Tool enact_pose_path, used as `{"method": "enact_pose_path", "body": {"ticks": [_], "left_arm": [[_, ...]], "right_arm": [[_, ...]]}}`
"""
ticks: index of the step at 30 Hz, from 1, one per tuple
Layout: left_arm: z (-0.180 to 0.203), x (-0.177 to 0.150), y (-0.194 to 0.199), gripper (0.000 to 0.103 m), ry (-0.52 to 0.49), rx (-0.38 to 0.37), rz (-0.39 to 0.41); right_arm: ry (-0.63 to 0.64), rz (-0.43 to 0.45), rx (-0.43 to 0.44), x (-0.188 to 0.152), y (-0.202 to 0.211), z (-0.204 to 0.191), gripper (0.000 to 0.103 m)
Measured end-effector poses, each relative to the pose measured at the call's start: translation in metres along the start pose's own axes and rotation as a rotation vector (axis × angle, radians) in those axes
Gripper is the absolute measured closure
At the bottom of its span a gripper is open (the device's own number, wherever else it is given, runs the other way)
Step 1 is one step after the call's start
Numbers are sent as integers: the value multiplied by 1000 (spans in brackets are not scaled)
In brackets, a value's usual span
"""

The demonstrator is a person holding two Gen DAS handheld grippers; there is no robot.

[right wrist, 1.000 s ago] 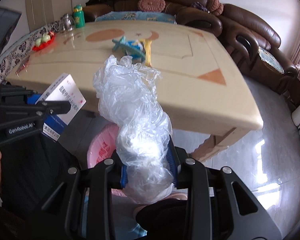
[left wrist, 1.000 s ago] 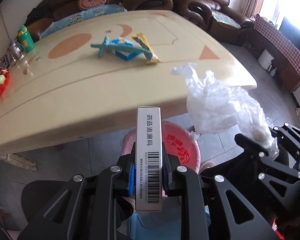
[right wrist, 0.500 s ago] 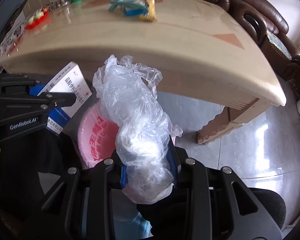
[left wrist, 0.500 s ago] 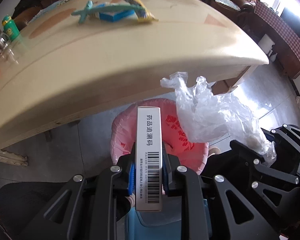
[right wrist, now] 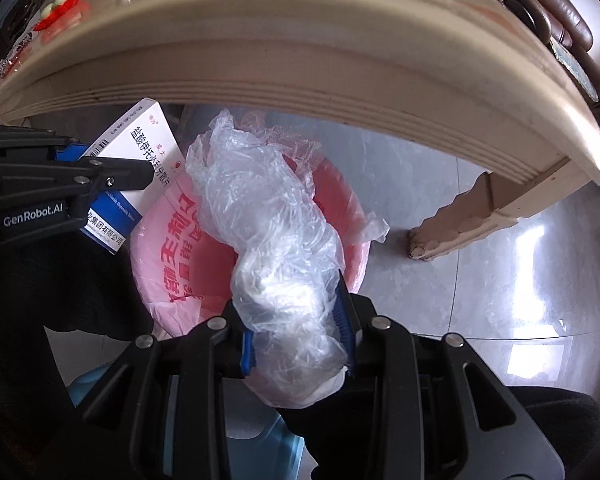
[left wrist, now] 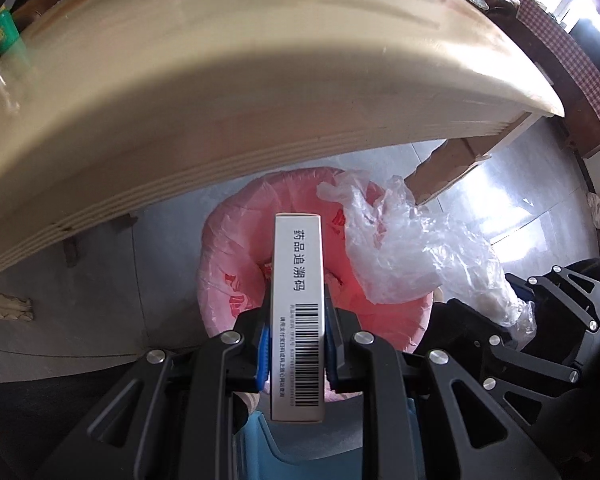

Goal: Collect trash
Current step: 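Open both tools to drop the box and bag into the wastebasket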

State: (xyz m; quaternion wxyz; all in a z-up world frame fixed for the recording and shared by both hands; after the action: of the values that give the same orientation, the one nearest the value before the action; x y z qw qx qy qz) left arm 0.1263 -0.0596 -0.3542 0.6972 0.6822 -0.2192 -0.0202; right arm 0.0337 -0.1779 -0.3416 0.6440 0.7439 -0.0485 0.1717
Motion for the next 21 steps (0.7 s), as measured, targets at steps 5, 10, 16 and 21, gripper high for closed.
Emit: {"method": "enact_pose_path", "body": {"ticks": [5, 10, 16, 21], "left_arm": [[4, -2, -13, 82, -1, -15, -33], [1, -1, -30, 82, 7, -23, -68], [4, -2, -42, 82, -4, -23, -94], [9, -3, -49, 57, -21, 7, -98]], "right_arm": [[9, -22, 4, 2, -12, 0, 71], [14, -48, 9, 1, -24, 0, 71], [-3, -67, 19, 2, -33, 5, 70], [1, -82, 22, 2, -37, 4, 70]]}}
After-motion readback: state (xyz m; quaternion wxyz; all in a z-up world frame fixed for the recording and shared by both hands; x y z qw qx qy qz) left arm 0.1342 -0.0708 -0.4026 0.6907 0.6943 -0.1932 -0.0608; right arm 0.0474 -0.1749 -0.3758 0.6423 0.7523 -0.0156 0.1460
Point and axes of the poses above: each gripper's, at about its wrist camera, not at the fingertips, and y roughly against the way its jaws point, z to its right, x to its top, the point moved 3 cm from there along -y, roughly the way its jaws point, and after that the axes turned 9 degrees about x, right-handed, at the moved point
